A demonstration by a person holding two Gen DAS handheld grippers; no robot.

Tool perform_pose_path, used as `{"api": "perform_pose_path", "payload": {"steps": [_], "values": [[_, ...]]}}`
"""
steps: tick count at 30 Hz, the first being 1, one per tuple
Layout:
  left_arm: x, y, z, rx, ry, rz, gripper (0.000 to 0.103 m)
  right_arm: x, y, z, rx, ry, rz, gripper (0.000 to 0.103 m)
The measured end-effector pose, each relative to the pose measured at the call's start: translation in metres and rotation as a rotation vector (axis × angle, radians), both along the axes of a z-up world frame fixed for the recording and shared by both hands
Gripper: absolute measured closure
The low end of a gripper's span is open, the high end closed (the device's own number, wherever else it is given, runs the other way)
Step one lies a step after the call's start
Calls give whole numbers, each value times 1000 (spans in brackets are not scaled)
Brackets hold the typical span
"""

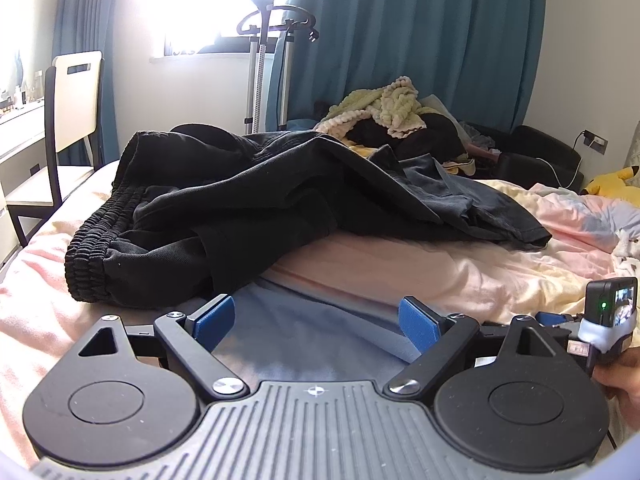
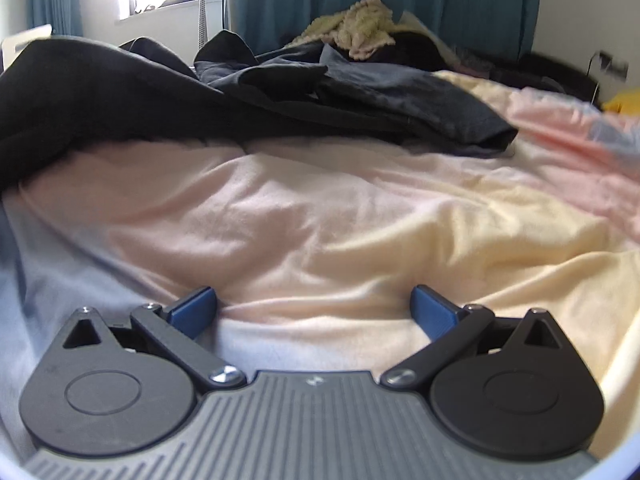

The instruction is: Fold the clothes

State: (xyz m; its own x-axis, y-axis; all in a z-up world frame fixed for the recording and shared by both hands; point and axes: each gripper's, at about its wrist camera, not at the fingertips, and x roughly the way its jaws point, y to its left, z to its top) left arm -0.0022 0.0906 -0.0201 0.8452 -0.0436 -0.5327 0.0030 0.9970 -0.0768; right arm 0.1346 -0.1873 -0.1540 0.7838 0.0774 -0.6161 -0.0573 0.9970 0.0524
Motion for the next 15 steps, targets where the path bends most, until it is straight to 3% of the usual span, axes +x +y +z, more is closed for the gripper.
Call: {"api": "perform_pose_path", "payload": {"steps": [6,9,12,15], "values": [[2,-1,-2,8,6,3,12,0,-1,-2,11,-9,7,0],[2,3,-1,-26,11,23,12,3,-4,2,32,7,20,0],[1,12,1,-76,16,63,12,0,-13,19,115,13,81,0],[2,24,4,-130,20,110,12,-17,-20,50,221,-108,93,0]]}}
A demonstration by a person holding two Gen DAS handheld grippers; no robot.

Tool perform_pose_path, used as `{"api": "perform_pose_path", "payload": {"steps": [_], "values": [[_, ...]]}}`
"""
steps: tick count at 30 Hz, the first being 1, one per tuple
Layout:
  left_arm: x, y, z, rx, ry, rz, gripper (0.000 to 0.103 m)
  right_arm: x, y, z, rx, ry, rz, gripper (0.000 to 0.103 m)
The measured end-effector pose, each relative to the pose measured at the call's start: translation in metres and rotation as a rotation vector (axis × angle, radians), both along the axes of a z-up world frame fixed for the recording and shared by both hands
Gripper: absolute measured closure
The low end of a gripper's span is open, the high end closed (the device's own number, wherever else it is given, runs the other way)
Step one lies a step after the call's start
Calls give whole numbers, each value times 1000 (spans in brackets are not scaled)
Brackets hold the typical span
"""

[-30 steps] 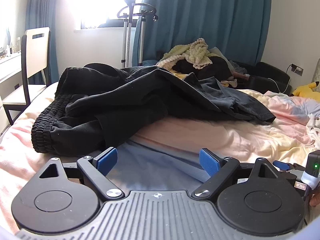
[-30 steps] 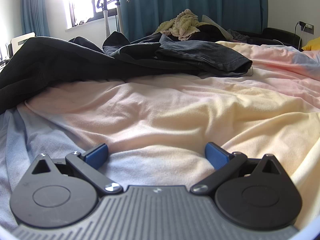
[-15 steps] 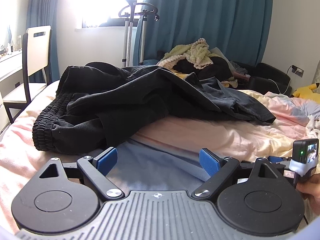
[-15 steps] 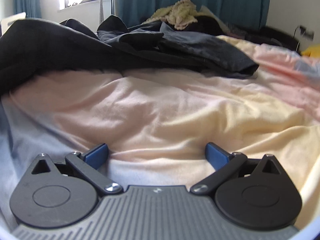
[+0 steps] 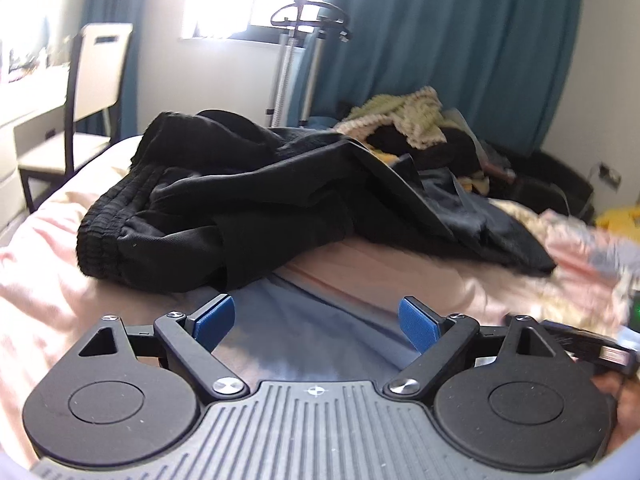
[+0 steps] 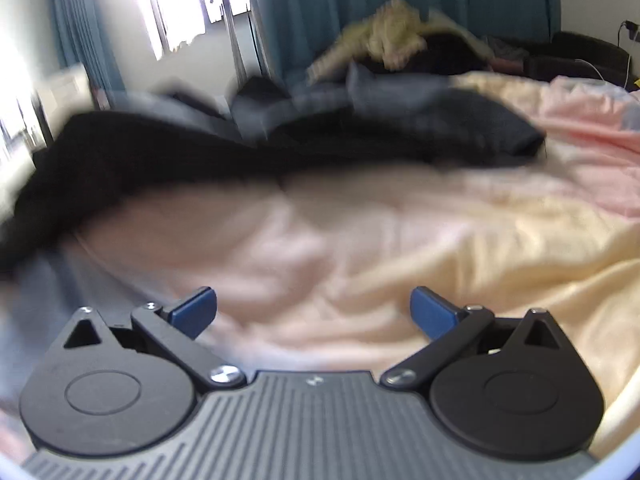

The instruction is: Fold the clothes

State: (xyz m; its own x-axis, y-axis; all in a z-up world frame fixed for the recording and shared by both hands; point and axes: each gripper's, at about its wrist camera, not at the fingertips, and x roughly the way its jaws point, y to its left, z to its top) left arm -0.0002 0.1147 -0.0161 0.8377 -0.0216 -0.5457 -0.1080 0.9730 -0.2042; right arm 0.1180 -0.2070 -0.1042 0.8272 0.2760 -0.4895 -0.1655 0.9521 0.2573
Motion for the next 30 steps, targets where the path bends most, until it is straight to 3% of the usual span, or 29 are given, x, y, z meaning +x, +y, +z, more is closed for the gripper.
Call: {"api": "perform_pose_path", "payload": {"steps": [3,6,8,12,15,18,19,22,27,30], "values": [[9,11,1,-16,36,71,12,-27,6,35,-2,-186,-46,0],[26,22,1,-21,78,158,12,-52,12,58,-5,-310,-105,0],[40,34,0,-62,109,220,12,-59,8,67,51,-312,-135,0],[81,78,-18,-319,204,368,13,-71,-20,73,300,-262,-220,0],[103,102,-32,-400,216,485,16,-73,-38,69,385,-261,-268,0],[112,114,-47,-512,218,550,38,-62,-54,56,464,-216,-282,0],[113,115,-51,-539,221,557,51,-58,-60,49,512,-194,-283,0],[111,110,-46,-479,172,564,96,-47,-75,27,640,-106,-288,0],[84,112,-23,-537,-30,595,100,-15,-86,6,789,-33,-270,0],[72,116,-19,-570,-90,617,100,20,-87,11,738,-11,-231,2]]}}
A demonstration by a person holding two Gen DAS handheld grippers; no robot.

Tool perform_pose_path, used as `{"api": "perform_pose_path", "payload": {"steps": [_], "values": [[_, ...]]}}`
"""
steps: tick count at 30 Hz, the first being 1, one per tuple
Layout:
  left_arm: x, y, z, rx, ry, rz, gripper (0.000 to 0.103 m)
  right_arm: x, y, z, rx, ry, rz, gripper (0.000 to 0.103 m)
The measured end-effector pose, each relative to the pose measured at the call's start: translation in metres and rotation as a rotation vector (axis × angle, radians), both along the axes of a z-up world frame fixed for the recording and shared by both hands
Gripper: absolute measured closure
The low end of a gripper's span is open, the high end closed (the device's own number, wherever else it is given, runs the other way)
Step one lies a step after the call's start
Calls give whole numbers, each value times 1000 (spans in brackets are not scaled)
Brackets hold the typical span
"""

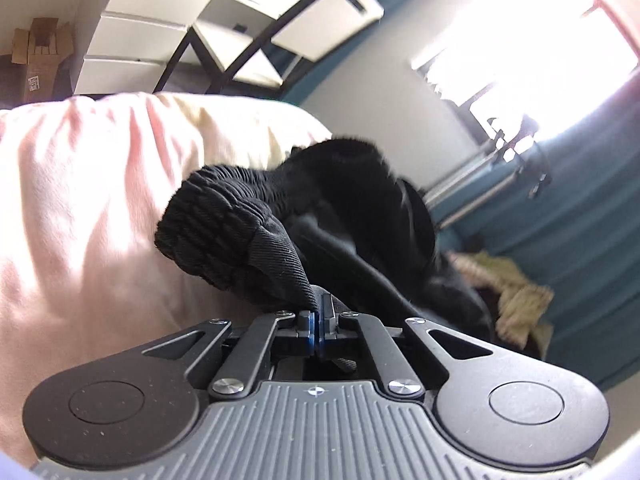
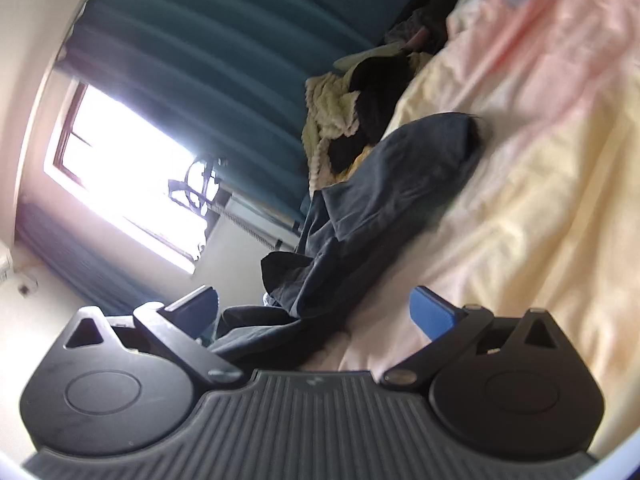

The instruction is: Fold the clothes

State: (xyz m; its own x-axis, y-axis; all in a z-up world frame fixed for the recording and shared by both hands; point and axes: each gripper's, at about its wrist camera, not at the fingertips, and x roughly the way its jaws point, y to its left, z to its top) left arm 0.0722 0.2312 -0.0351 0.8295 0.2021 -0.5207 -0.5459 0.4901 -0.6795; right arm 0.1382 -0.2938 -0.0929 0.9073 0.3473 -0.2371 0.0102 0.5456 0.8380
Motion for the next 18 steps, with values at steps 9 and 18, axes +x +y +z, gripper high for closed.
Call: {"api": "perform_pose_path", "payload": {"steps": [9,18], "values": [[7,-2,-16,-2,33,-10,100,113,2,-14,-141,81,-9,15],[26,-17,-30,106,66,-2,100,191,103,-21,-572,145,206,18]]}}
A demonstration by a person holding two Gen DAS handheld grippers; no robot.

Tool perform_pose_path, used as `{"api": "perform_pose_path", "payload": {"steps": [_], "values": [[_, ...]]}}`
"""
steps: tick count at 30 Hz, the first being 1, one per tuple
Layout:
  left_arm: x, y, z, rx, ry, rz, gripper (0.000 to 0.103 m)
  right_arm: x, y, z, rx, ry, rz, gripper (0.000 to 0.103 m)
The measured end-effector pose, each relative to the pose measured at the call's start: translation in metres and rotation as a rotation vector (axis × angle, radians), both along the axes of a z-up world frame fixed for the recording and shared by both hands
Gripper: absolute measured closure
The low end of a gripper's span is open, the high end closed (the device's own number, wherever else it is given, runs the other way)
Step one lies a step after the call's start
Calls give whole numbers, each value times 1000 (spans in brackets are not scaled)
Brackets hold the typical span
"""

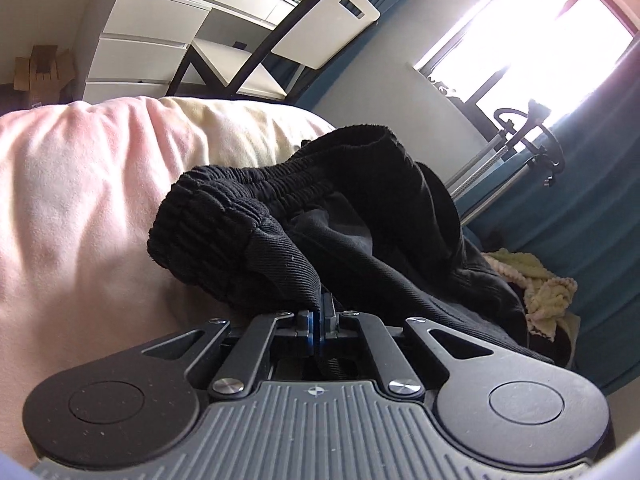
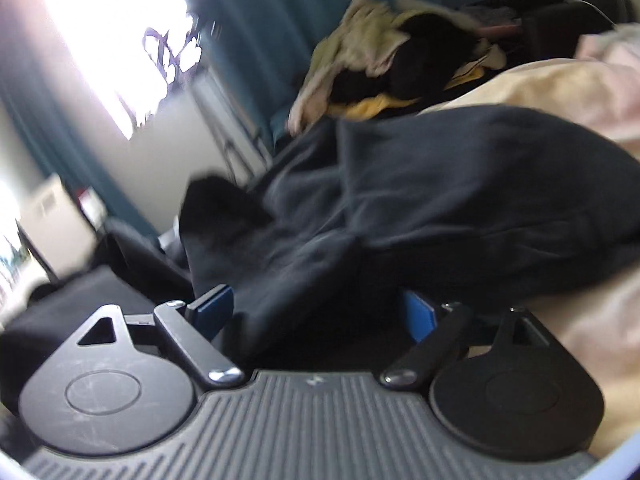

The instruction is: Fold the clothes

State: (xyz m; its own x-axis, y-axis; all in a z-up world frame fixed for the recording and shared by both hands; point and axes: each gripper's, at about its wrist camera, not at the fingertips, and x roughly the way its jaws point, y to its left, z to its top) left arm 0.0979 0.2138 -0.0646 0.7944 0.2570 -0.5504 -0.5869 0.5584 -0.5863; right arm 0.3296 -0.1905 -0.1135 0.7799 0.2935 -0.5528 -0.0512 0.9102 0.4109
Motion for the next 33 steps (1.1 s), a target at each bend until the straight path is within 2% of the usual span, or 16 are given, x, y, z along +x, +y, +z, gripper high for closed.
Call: {"api": "perform_pose_path", "payload": {"steps": [1,2,3,5,9,11,14,17,18,23,25,27,30,31,32,33], "values": [[1,2,-2,-10,2,-2,100,5,7,1,-68,15,1,37],[1,4,-4,-22,3,1,100,8,9,4,-125,24,-21,75],[1,6,-5,-35,5,4,100,8,4,10,-129,23,-59,87],[-2,10,-8,-61,6,12,99,-1,-15,33,-60,-52,-168,92],[-7,11,-10,-80,4,13,99,-20,-61,101,-80,-281,-350,94],[-7,11,-10,-83,3,13,99,-16,-95,127,-96,-322,-449,95],[-8,11,-10,-83,5,15,99,-2,-147,150,-178,-325,-595,95],[-7,10,-10,-76,10,19,99,2,-188,136,-269,-266,-704,99],[-7,10,-11,-75,11,22,99,0,-201,128,-270,-249,-735,99],[-6,6,-13,-71,29,30,99,-26,-245,66,-158,-118,-781,99],[-6,6,-13,-70,32,31,99,-40,-252,49,-97,-125,-735,98],[-7,5,-13,-73,36,32,99,-52,-252,39,-83,-145,-684,95],[-7,5,-14,-88,39,29,99,-70,-252,30,44,-170,-656,90],[-6,5,-15,-97,41,26,96,-75,-250,28,96,-172,-650,80],[-4,5,-16,-107,50,15,88,-80,-249,26,150,-171,-644,59],[-3,4,-18,-121,56,4,80,-84,-249,22,211,-168,-627,49]]}}
